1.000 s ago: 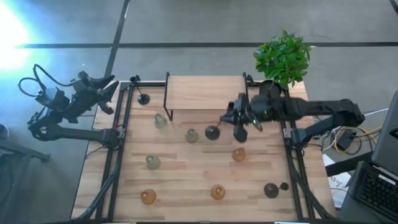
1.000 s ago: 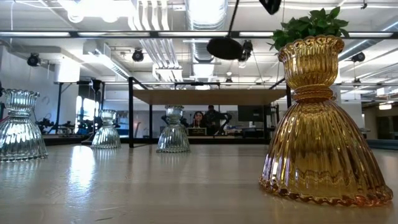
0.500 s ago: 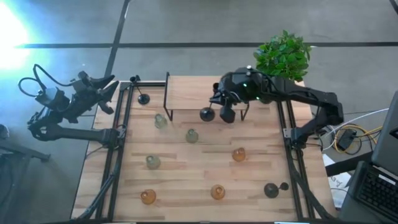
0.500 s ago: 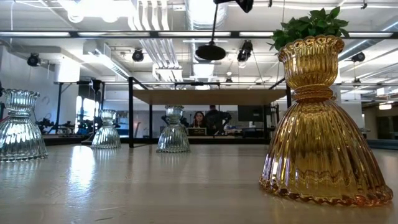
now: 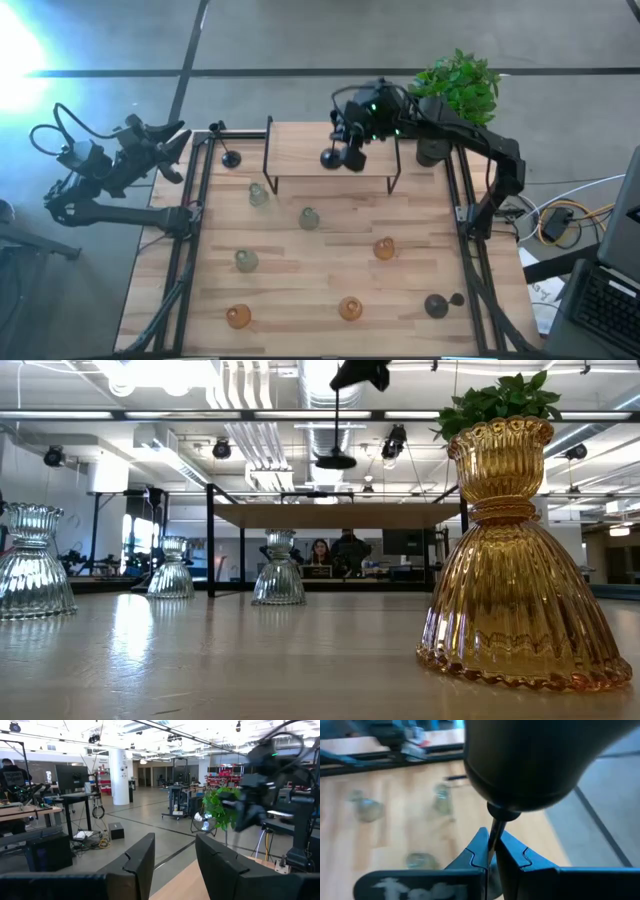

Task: Pick & Place candle stick holders
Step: Put the bottom center black candle holder on the shelf

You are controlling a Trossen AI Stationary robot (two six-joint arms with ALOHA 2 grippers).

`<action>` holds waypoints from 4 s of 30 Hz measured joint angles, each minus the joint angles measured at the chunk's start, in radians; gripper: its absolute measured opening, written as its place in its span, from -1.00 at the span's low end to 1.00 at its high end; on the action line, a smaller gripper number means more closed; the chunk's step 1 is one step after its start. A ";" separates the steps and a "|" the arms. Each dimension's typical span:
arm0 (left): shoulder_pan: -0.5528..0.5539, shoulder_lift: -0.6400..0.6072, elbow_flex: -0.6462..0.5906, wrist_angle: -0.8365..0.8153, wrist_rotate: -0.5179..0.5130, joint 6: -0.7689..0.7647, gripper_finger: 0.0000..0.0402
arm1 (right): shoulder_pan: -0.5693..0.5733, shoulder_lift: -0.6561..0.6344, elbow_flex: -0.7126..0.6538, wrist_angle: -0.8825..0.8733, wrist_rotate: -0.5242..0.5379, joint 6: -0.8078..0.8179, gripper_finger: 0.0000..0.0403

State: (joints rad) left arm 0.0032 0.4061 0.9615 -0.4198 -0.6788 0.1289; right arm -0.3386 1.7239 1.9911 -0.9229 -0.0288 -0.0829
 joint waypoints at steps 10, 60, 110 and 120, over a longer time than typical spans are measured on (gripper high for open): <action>0.000 0.000 0.000 0.000 0.003 -0.002 -0.27 | -0.154 0.063 -0.015 0.084 -0.077 0.000 -0.95; 0.000 0.000 0.000 0.000 0.000 -0.017 -0.27 | -0.196 0.154 -0.019 0.266 -0.216 0.001 -0.95; 0.000 0.000 0.000 0.000 0.002 -0.024 -0.27 | -0.203 0.388 0.294 0.142 -0.215 0.026 -0.95; 0.000 0.000 0.000 0.000 -0.001 -0.022 -0.27 | -0.207 0.393 0.277 0.157 -0.216 -0.043 -0.95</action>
State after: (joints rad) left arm 0.0032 0.4065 0.9611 -0.4198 -0.6798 0.1070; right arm -0.5456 2.1174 2.2683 -0.7662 -0.2448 -0.1262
